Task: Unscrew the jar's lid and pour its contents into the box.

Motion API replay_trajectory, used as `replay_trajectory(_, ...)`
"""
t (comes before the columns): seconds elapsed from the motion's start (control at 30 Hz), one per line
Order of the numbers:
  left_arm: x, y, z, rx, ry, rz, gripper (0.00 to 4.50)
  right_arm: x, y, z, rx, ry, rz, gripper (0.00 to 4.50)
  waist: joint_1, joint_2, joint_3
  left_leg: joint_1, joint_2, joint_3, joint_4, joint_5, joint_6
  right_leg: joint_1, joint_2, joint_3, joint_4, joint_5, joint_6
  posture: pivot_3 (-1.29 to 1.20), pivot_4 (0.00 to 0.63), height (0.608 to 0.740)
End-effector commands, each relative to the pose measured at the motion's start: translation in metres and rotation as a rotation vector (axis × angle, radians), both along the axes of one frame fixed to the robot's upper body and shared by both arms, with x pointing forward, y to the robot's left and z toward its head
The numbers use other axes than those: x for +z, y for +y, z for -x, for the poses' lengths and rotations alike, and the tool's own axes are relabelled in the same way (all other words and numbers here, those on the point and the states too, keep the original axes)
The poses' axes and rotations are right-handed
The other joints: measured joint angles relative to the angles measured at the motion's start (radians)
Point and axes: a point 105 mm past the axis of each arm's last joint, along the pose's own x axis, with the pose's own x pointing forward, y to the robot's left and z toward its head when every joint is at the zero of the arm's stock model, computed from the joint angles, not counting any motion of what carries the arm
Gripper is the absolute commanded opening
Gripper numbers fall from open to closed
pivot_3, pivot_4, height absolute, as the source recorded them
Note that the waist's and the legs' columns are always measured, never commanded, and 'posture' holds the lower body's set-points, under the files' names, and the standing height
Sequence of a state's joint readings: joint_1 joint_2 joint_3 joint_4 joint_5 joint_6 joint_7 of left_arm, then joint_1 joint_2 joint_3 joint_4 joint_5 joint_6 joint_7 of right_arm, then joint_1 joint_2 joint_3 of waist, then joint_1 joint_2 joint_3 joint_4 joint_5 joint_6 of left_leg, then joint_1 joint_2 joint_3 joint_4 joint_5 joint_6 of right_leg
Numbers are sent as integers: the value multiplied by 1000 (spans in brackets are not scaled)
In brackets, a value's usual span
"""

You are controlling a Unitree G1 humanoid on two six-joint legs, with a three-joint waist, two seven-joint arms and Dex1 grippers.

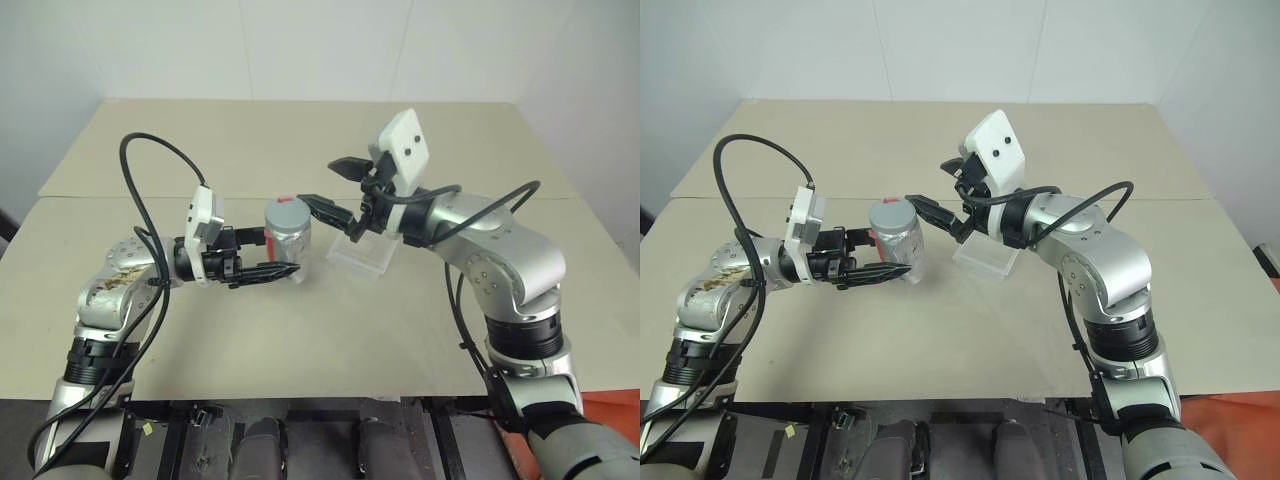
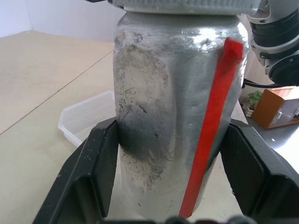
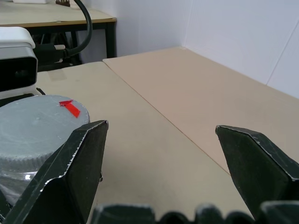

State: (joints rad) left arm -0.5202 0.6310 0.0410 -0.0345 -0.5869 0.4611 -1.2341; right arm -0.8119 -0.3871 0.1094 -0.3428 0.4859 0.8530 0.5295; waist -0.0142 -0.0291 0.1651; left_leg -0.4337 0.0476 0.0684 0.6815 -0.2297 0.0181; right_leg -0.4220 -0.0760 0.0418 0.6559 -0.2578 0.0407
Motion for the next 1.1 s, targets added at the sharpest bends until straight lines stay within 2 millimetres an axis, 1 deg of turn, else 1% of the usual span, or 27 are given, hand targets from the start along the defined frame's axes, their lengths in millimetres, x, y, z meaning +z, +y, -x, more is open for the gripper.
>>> replay_trajectory(0.03,13,5,-2,20,-58,4,2951,14,-3,7,16,-72,-11,4408,0,0,0,0,0,0,0,0,0,0,0,0,0,0,0,0,150,740)
replay_trajectory(0.23,14,11,-11,73,-69,10,2951,21,-22,4,-52,-95,-17,4408,1,0,0,0,0,0,0,0,0,0,0,0,0,0,0,0,150,740)
replay_trajectory(0.37,14,11,-16,87,-75,10,2951,29,-26,11,-48,-118,-34,4408,1,0,0,0,0,0,0,0,0,0,0,0,0,0,0,0,150,740)
replay_trajectory(0.5,14,9,-19,87,-80,10,2951,33,-17,24,5,-129,-49,4408,-2,0,0,0,0,0,0,0,0,0,0,0,0,0,0,0,150,740)
replay_trajectory(0.57,15,7,-20,84,-83,12,2951,29,-4,31,56,-118,-49,4408,-3,0,0,0,0,0,0,0,0,0,0,0,0,0,0,0,150,740)
replay_trajectory(0.63,16,6,-21,81,-86,14,2951,25,7,34,83,-111,-43,4408,-3,0,0,0,0,0,0,0,0,0,0,0,0,0,0,0,150,740)
replay_trajectory(0.83,16,3,-21,70,-88,17,2951,22,32,26,85,-81,-49,4408,-2,0,0,0,0,0,0,0,0,0,0,0,0,0,0,0,150,740)
replay_trajectory(0.93,16,4,-21,69,-86,18,2951,21,37,20,58,-81,-41,4408,-1,0,0,0,0,0,0,0,0,0,0,0,0,0,0,0,150,740)
replay_trajectory(1.1,15,5,-20,72,-82,17,2951,18,40,18,56,-69,-39,4408,0,0,0,0,0,0,0,0,0,0,0,0,0,0,0,0,150,740)
